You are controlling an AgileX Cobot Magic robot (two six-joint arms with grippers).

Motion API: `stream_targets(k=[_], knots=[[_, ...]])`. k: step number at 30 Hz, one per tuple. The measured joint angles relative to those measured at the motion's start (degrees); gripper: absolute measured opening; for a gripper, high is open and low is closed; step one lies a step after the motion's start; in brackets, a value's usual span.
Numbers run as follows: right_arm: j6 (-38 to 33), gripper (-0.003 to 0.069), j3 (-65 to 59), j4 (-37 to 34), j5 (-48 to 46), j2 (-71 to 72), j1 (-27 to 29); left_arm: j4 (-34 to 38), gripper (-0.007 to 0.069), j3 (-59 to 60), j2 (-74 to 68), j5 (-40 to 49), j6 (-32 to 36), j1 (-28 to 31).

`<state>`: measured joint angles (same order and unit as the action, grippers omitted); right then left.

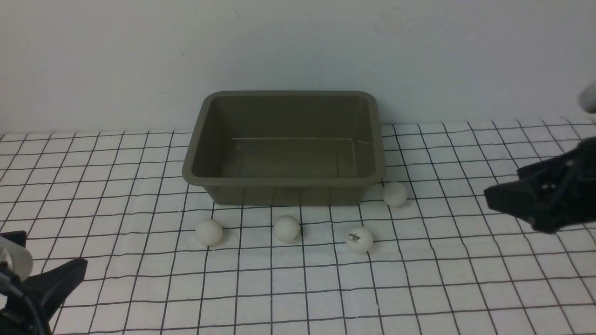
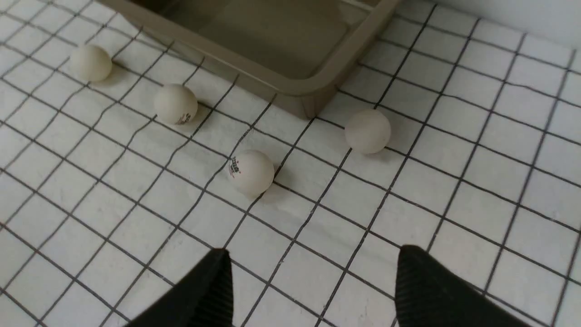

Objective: Put the table tennis balls into the box on the white checkered tablecloth.
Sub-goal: 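Reach for and grasp a ping pong ball on the table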

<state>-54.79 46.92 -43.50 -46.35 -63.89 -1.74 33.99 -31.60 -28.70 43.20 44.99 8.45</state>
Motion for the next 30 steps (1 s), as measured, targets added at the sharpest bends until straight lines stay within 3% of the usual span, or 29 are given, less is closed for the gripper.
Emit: stream_targets(k=[9,16,23,30], knots=[[-4.2,0.0440,14.5,3.0,1.6,-29.0,-3.1,0.1,0.0489,0.0,0.0,-3.1,0.2,0.0],[-3.2,0.0440,29.1,4.0,-3.1,-45.5,-4.3,0.1,0.0489,0.0,-0.4,-2.6,0.2,0.0],[-1.0,0.0440,37.5,8.5,-4.6,-50.5,-6.7,0.1,0.0489,0.0,-0.4,-2.5,-0.9,0.0],[-1.2,0.0440,38.3,11.3,-2.7,-52.7,-8.2,0.1,0.0489,0.0,-0.4,-2.4,-1.1,0.0]])
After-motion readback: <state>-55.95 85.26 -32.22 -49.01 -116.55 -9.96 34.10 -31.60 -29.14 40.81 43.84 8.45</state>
